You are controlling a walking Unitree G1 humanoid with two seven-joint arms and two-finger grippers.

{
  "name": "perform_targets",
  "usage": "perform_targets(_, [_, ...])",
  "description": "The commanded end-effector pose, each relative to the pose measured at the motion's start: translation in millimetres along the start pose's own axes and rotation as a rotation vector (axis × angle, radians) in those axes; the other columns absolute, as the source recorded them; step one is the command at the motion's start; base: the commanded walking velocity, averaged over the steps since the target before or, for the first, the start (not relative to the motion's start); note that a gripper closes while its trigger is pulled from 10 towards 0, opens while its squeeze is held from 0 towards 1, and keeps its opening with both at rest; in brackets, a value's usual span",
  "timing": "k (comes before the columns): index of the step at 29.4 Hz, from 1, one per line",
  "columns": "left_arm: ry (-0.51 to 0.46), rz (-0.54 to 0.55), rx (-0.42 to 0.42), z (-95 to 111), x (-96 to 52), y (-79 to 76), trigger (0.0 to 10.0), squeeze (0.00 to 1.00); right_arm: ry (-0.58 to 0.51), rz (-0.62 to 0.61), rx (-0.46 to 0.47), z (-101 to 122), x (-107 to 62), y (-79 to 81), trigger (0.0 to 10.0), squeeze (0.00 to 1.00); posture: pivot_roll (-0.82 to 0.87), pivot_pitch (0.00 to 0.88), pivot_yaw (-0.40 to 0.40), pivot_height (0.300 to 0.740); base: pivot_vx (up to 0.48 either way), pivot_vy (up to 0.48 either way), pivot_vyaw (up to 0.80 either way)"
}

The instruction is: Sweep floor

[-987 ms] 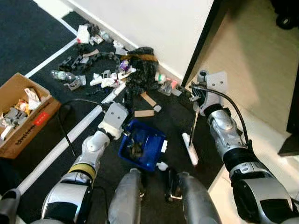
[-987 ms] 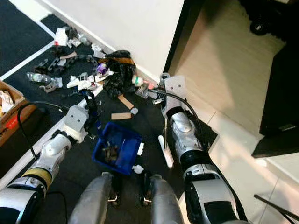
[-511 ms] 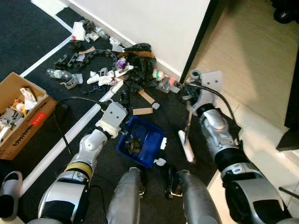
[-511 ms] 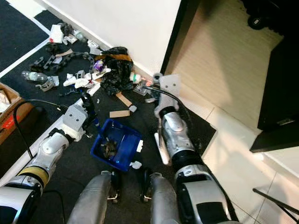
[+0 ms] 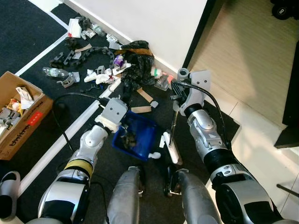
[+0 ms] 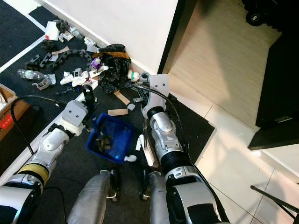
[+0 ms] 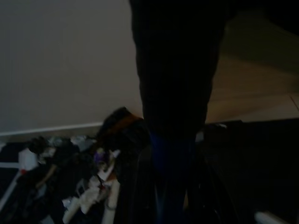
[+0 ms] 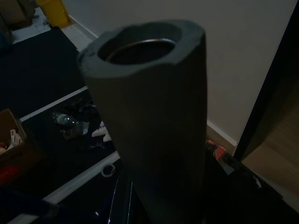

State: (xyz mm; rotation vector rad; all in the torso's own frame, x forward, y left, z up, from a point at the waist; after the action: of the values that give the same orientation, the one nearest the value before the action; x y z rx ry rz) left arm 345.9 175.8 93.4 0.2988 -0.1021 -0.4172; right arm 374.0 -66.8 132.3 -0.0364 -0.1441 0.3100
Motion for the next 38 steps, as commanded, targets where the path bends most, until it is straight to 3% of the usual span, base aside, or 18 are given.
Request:
perform_targets(1, [-0.042, 0.013, 0.022, 6, -2.3, 6.4, 10.0, 0.00, 0.063, 0.002, 0.096, -17, -6.9, 10.7, 10.0, 0.00, 0.05, 0.354, -0.025, 0.740, 0.000, 0.000, 0.00])
perform_targets(10, [-0.012, -0.028, 0.001, -3, -5.8, -5.2, 10.0, 0.00, 0.063, -0.024, 0.099, -14, -4.3, 5.9, 10.0, 0.00, 0.05, 0.357, -0.023, 0.740, 0.000, 0.000, 0.00])
perform_targets(12, [0.011, -0.068, -0.016, -11, -8.1, -22.4, 10.0, 0.00, 0.058, -0.049, 0.120, -12, -2.3, 3.9, 10.0, 0.00, 0.05, 0.356, -0.018, 0.740, 0.000, 0.000, 0.00])
perform_targets(16, [-0.003, -0.078, -0.025, -8, -4.3, -27.7, 10.0, 0.00, 0.055, -0.056, 0.129, -10, -0.7, 4.5, 10.0, 0.00, 0.05, 0.353, -0.015, 0.740, 0.000, 0.000, 0.00])
perform_targets(24, [-0.075, -0.045, -0.034, 14, 8.2, -12.7, 10.0, 0.00, 0.062, -0.054, 0.133, -11, 0.2, 8.2, 10.0, 0.00, 0.06, 0.349, -0.013, 0.740, 0.000, 0.000, 0.00])
perform_targets(26, [-0.101, -0.029, -0.021, 22, 9.2, -2.7, 10.0, 0.00, 0.063, -0.054, 0.133, -11, 0.4, 8.7, 10.0, 0.00, 0.07, 0.346, -0.012, 0.740, 0.000, 0.000, 0.00])
perform_targets(35, [-0.112, -0.014, 0.023, 37, 3.5, 34.2, 10.0, 0.00, 0.064, -0.054, 0.133, -11, 1.1, 9.8, 10.0, 0.00, 0.08, 0.349, -0.009, 0.740, 0.000, 0.000, 0.00])
perform_targets(38, [-0.092, -0.040, 0.023, 34, -0.6, 35.7, 10.0, 0.00, 0.066, -0.054, 0.131, -11, 1.1, 9.8, 10.0, 0.00, 0.08, 0.349, -0.009, 0.740, 0.000, 0.000, 0.00])
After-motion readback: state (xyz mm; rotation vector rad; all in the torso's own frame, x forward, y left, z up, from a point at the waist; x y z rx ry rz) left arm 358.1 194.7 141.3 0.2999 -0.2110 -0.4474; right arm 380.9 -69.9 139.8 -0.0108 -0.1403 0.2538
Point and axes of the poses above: a point about 5 cm out from each wrist's last joint towards the gripper, its own x axis pointing out of the wrist towards the gripper, its own z axis along the axis of the wrist's last joint, y = z × x, the point moved 2 cm from there along x, pointing out of the wrist towards the gripper, and after that the axes turned 9 degrees about -x, right-handed, at the moved point
